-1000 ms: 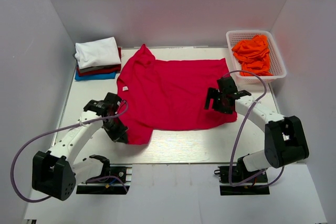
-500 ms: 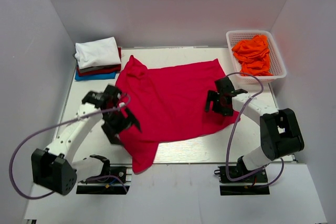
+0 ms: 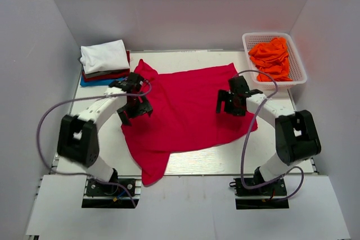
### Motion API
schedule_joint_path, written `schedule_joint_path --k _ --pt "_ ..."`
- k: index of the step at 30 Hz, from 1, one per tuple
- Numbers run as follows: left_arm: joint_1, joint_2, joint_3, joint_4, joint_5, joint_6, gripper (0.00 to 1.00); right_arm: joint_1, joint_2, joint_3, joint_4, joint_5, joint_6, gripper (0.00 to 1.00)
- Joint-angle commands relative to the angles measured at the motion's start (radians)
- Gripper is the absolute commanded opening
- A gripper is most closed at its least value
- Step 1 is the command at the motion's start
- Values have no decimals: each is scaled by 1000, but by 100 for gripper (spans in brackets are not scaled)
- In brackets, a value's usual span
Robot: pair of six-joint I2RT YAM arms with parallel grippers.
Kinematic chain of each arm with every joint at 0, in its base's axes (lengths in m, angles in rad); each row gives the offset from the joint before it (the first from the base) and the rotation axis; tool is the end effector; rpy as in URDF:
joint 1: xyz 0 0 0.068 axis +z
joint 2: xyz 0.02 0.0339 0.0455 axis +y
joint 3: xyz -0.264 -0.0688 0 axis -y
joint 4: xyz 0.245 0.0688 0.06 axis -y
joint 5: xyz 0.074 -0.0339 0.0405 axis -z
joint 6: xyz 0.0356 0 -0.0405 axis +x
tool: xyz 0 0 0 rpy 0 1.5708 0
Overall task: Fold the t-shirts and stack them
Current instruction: Flatten out the tshirt
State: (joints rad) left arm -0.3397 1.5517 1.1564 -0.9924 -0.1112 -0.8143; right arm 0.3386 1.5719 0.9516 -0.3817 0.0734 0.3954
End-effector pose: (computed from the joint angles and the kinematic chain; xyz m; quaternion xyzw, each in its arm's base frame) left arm 0.2692 -0.0909 0.2309 -0.2387 0.9652 -0.0034 0.1067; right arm 0.2966 0.1017 0.1916 0.0375 0.9585 0.0677 0.2744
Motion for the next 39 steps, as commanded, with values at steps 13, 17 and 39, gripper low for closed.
schedule_joint_path --k 13,17,39 --pt "44 691 586 161 -173 220 100 -75 403 408 -39 17 -131 90" --pt "44 792 817 158 -97 317 100 -82 427 519 -71 12 -232 90" --pt "44 -645 -144 -198 -122 -52 100 737 40 206 153 -159 -412 90"
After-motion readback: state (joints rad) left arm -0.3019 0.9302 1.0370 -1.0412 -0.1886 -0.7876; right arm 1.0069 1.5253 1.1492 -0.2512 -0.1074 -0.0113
